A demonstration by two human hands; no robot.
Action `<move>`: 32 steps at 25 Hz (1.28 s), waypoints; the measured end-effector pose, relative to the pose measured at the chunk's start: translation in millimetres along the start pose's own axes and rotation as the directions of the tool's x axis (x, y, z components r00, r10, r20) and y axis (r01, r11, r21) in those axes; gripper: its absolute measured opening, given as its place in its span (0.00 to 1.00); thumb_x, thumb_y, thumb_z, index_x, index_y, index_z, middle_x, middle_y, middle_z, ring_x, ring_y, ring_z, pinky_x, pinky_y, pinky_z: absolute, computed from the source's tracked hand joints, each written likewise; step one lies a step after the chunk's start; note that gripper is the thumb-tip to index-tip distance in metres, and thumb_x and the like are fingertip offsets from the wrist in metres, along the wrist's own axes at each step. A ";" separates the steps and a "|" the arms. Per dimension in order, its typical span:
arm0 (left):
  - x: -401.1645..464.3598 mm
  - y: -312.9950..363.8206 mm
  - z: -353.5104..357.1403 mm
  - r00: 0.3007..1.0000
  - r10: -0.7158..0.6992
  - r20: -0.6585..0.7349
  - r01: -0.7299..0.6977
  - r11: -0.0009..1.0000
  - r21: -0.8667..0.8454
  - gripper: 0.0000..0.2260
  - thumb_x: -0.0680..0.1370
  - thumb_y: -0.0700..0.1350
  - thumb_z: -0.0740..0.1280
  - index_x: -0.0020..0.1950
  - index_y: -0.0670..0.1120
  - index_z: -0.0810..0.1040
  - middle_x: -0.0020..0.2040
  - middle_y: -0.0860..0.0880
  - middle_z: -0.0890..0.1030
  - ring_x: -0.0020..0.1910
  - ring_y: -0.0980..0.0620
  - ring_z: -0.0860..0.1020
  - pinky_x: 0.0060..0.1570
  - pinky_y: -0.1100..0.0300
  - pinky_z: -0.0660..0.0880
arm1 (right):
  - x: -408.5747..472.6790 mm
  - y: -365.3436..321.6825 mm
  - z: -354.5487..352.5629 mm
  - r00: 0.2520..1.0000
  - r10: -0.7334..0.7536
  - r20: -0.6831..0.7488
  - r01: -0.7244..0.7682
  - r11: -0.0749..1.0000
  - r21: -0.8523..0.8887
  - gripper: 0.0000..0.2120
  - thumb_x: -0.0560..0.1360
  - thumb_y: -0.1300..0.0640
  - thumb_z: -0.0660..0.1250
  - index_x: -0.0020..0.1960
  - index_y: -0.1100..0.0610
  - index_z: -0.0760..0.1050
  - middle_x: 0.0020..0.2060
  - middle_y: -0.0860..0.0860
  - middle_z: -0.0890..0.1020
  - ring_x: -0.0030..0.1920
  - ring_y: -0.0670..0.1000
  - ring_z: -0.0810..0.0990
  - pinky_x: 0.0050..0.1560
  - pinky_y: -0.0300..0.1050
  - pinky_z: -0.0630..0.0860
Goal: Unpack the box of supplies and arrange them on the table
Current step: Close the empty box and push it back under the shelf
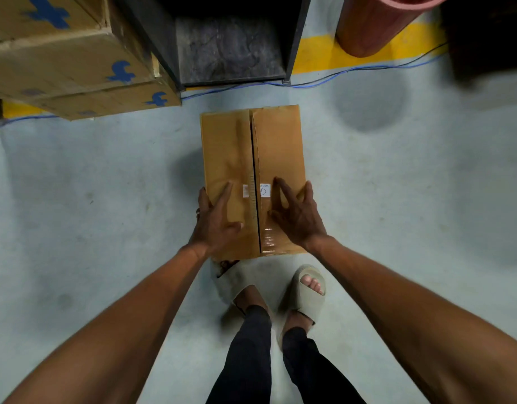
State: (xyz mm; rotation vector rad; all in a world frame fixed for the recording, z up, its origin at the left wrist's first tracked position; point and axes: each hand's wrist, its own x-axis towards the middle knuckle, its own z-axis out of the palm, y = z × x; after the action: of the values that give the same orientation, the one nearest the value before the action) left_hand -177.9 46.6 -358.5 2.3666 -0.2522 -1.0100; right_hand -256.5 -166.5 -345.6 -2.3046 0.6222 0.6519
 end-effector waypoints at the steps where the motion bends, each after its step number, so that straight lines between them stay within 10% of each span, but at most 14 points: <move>1: 5.6 0.7 -2.4 1.000 0.001 0.004 -0.001 1.000 -0.030 0.46 0.72 0.50 0.77 0.80 0.65 0.49 0.79 0.47 0.44 0.76 0.35 0.56 0.72 0.38 0.65 | 8.0 1.2 -2.1 1.000 0.004 0.020 -0.005 1.000 0.029 0.41 0.77 0.44 0.69 0.79 0.36 0.45 0.75 0.63 0.51 0.66 0.69 0.70 0.64 0.63 0.75; 9: 10.9 5.1 1.2 0.997 0.060 -0.045 -0.065 0.991 -0.116 0.50 0.67 0.48 0.78 0.80 0.61 0.51 0.75 0.48 0.48 0.73 0.40 0.60 0.70 0.43 0.68 | 23.9 4.4 2.7 0.999 -0.027 0.037 0.027 1.000 0.005 0.62 0.61 0.43 0.83 0.79 0.37 0.41 0.72 0.61 0.54 0.63 0.70 0.70 0.60 0.64 0.77; 32: 152.2 60.4 -157.1 0.975 0.162 -0.153 -0.147 0.983 0.106 0.52 0.71 0.50 0.77 0.78 0.66 0.41 0.80 0.52 0.42 0.79 0.38 0.54 0.74 0.37 0.63 | 158.4 -103.9 -113.8 0.968 -0.186 -0.167 0.196 0.980 0.040 0.60 0.61 0.47 0.82 0.80 0.38 0.46 0.72 0.60 0.53 0.69 0.69 0.63 0.71 0.62 0.69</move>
State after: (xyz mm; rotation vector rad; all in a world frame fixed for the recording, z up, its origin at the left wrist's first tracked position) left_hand 43.1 4.7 -328.7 2.4538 -0.4239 -0.7448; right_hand -43.1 -216.1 -316.8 -2.3441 0.4771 0.3535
